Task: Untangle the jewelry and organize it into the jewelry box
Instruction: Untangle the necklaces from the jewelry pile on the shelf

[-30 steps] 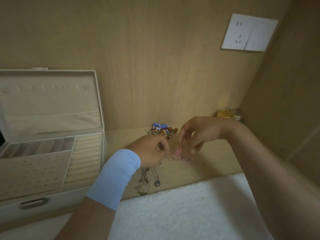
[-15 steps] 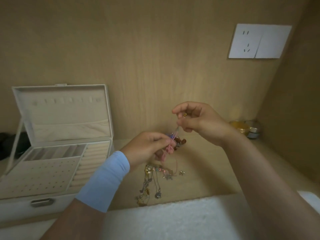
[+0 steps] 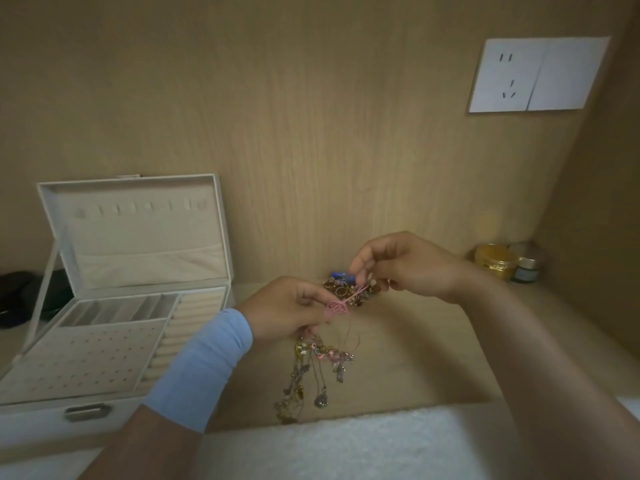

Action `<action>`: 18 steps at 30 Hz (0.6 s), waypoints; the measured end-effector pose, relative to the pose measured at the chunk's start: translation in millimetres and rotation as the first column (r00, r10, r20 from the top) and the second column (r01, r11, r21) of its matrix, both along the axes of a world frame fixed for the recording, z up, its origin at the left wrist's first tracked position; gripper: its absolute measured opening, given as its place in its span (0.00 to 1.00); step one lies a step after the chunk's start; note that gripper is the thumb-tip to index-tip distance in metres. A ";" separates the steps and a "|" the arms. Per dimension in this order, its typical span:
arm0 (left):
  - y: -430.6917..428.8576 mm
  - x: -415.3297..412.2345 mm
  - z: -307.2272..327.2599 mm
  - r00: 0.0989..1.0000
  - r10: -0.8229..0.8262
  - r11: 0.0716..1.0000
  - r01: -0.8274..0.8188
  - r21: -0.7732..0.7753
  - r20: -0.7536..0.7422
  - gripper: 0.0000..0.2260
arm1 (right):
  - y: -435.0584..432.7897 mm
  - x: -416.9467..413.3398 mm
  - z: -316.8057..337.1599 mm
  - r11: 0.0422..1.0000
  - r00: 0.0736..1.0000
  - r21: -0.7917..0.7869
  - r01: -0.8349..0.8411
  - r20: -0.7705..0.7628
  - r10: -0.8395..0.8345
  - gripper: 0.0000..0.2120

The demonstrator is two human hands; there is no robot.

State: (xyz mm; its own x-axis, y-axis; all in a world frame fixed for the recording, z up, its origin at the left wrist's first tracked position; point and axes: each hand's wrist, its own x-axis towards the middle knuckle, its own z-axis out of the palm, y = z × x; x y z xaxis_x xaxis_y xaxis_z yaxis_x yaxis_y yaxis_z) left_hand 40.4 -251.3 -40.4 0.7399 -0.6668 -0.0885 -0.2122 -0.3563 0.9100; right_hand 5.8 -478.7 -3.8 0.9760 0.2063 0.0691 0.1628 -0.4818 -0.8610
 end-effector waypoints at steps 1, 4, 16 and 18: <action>1.3 1.9 -0.2 0.999 0.011 0.999 -0.013 0.047 0.050 0.08 | 1.0 -0.8 -1.1 0.997 0.999 -0.070 -0.013 -0.030 0.010 0.20; 4.4 6.3 0.1 0.990 0.030 0.993 -0.046 0.109 0.137 0.07 | 11.3 -1.3 -7.7 0.990 0.994 -0.139 -0.034 -0.104 0.019 0.17; 17.1 12.6 7.1 0.989 0.101 0.994 -0.095 -0.062 0.106 0.12 | 32.5 2.9 -37.5 0.992 0.980 0.098 -0.075 -0.178 0.092 0.07; 15.7 14.9 4.9 0.982 0.133 0.991 -0.133 -0.007 0.136 0.12 | 31.3 4.5 -37.4 0.991 0.977 0.133 -0.030 -0.205 0.057 0.09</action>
